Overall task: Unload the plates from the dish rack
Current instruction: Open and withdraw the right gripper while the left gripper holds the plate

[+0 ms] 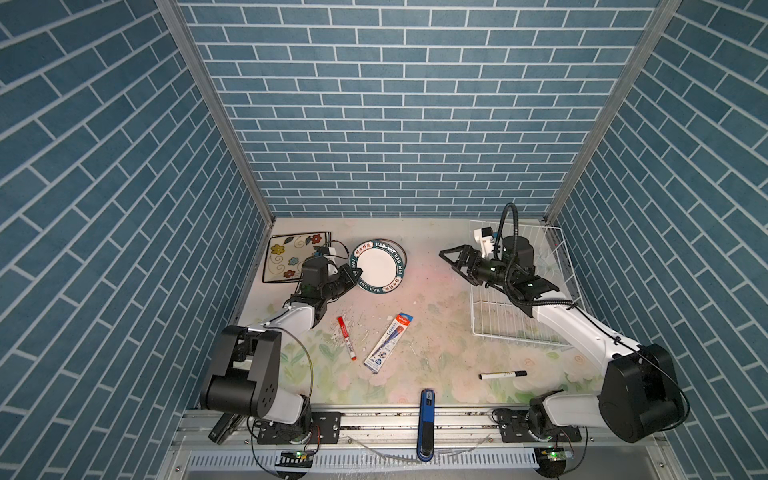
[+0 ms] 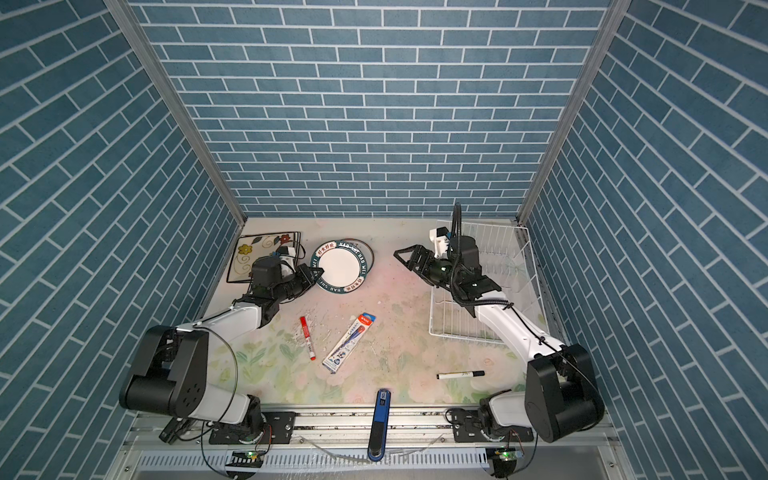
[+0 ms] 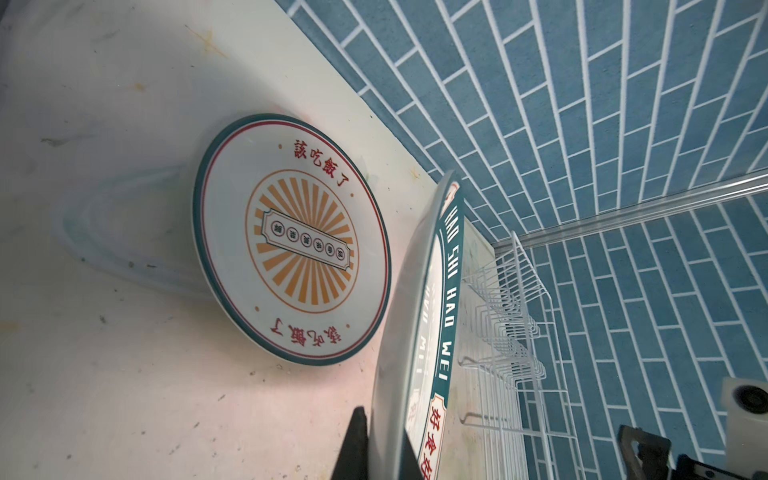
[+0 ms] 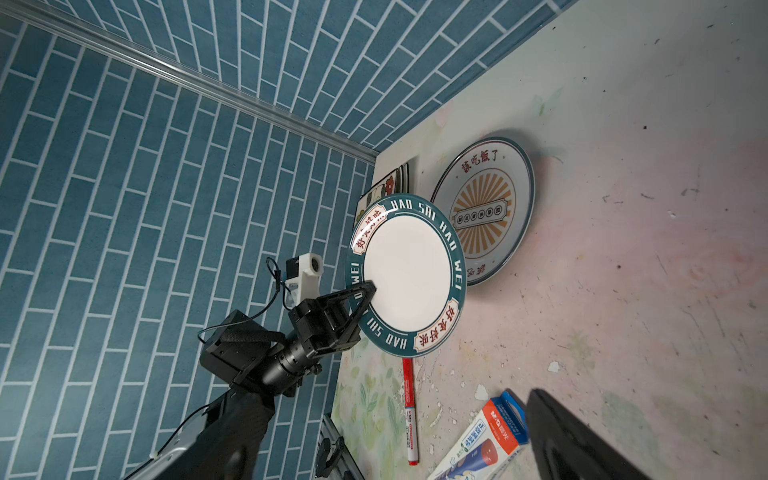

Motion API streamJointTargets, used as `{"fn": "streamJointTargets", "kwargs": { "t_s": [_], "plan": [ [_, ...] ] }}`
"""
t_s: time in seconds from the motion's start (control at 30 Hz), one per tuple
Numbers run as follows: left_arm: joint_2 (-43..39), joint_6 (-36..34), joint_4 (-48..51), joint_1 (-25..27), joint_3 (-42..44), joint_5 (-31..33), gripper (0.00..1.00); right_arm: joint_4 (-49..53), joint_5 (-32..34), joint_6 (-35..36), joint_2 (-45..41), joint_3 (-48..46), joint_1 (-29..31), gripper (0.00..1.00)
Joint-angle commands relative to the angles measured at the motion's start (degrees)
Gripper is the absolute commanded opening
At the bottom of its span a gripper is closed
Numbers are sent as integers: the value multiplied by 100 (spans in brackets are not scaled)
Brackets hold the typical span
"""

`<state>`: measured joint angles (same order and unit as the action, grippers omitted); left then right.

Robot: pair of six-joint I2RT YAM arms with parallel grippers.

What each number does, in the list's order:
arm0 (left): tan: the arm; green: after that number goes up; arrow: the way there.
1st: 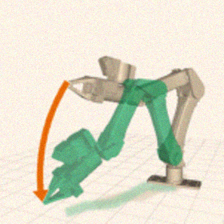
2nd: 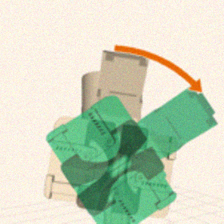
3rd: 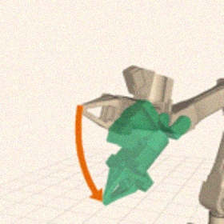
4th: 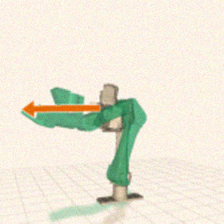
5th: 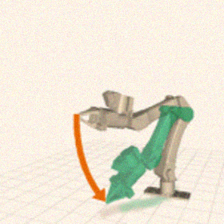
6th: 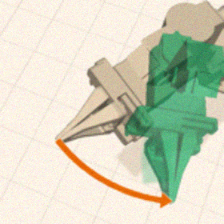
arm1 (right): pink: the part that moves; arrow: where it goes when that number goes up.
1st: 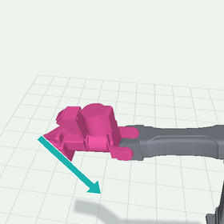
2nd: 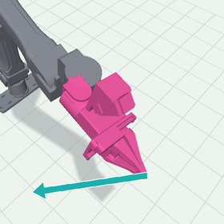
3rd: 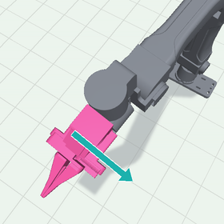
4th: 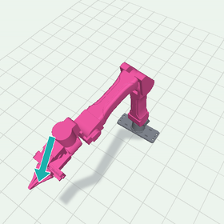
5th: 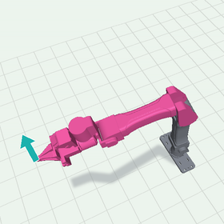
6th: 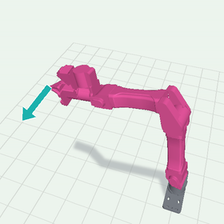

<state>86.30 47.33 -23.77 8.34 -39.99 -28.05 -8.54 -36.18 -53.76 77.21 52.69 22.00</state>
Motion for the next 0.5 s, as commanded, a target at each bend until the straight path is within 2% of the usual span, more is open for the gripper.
{"fn": "streamJointTargets", "kwargs": {
  "t_s": [0.0,0.1,0.47],
  "plan": [
    [380,17,-444,-182,-324,-201,0,149,70,284,-152,8,-37,99],
    [758,218,-740,-301,-429,-409,0,418,68,422,-179,90,-47,99],
    [1533,611,-1191,-313,-831,-358,0,736,132,655,-347,102,-77,99]
  ]
}}
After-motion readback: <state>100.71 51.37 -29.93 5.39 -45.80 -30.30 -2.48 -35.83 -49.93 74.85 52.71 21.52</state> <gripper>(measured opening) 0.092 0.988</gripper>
